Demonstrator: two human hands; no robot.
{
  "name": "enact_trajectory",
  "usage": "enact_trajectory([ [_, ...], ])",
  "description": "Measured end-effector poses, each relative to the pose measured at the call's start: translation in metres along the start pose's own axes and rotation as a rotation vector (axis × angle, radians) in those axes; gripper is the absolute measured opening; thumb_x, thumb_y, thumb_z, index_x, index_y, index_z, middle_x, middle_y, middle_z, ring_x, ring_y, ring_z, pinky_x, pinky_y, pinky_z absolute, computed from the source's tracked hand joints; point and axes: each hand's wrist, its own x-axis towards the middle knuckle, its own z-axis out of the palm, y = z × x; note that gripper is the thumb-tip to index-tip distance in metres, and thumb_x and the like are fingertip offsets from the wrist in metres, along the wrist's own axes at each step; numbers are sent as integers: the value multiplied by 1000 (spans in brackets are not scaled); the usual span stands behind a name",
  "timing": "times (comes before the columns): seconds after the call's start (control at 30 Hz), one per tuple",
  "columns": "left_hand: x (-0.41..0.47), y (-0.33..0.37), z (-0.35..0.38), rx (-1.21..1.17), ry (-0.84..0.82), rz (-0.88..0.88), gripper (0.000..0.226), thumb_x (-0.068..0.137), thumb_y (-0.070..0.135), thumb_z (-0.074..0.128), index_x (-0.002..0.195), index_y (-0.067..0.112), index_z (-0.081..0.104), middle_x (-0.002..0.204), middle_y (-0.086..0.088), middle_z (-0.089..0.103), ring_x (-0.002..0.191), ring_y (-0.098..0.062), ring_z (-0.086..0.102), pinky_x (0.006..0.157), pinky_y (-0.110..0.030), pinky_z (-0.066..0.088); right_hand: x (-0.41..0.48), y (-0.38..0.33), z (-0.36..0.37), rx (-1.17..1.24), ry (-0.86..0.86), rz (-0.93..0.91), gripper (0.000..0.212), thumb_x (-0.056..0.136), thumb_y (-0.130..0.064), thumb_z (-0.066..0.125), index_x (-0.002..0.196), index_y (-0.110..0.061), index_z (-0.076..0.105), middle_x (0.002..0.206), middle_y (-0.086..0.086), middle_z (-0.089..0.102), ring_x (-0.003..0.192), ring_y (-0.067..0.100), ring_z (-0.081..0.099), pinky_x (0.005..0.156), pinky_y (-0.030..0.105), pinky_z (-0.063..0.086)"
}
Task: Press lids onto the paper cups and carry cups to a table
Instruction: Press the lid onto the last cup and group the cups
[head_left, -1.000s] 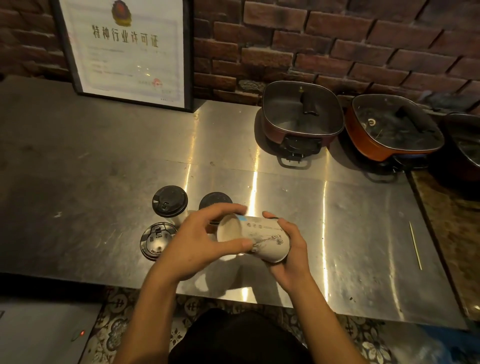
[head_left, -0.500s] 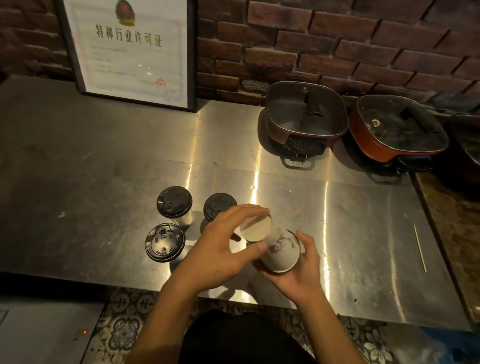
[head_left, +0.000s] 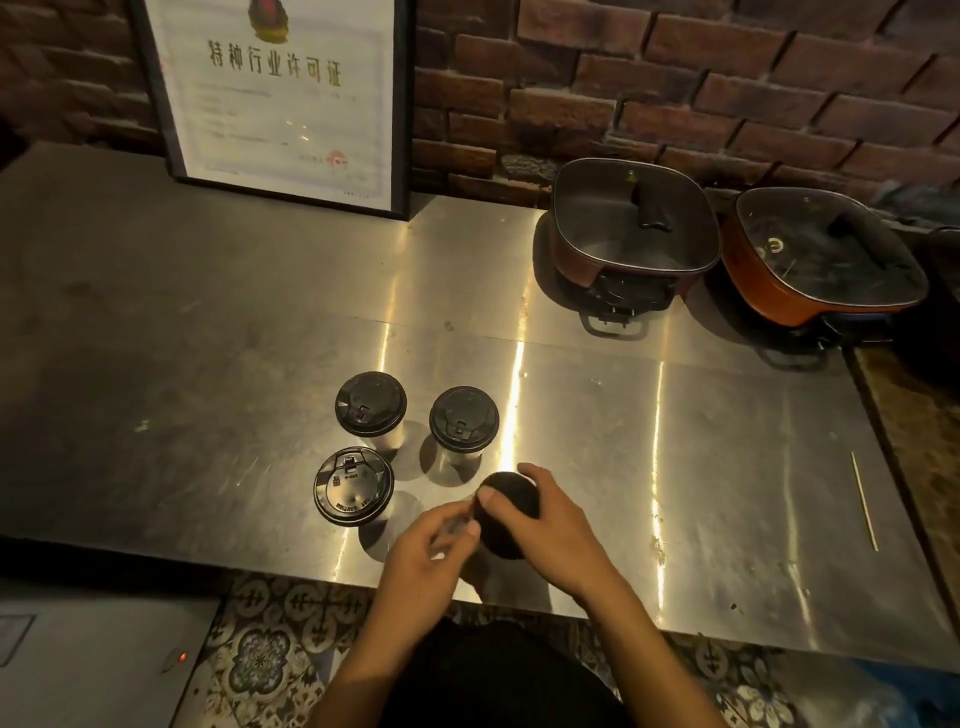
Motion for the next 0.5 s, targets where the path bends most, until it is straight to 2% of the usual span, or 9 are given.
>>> enact_trajectory([
  [0.03,2,-4,-2,-28,10,-33,24,99,32,64,118,48,66,112,16,77,107,0,71,93,-26,57,3,-2,6,11,-11,3,85,80,-79,56,150,-34,40,134,-10,54,126,19,55,108,37,48],
  [0.1,5,-11,-8,-82,15,-68,25,100,34,63,121,48,63,105,22,78,101,1,73,86,-25,56,8,-3,13,3,-12,-1,63,96,-59,55,151,-31,42,142,-6,55,126,17,55,107,36,47],
  [0.23,10,-22,-17,-133,39,-100,35,99,32,65,132,41,60,113,11,78,101,-7,75,81,-22,54,14,-5,21,-5,-17,10,49,98,-31,60,146,-29,49,121,-15,57,108,10,58,104,39,54],
  [0.3,14,-26,-21,-152,40,-94,33,99,28,66,127,45,62,114,11,78,100,-8,75,79,-22,58,17,-4,25,-3,-10,1,46,97,-24,61,142,-32,52,114,-21,56,105,7,59,101,40,56],
  [0.4,17,-28,-26,-190,38,-96,32,99,23,66,118,48,65,113,17,77,100,-5,75,74,-16,58,19,0,28,-58,4,-38,44,97,-23,61,138,-36,53,116,-21,57,98,-5,57,94,23,50],
  [0.5,19,-28,-30,-195,15,-118,31,98,25,67,116,50,64,112,25,75,101,-1,74,75,-17,59,20,2,30,-68,2,-33,45,99,-28,61,143,-33,51,121,-16,57,108,5,59,88,20,44],
])
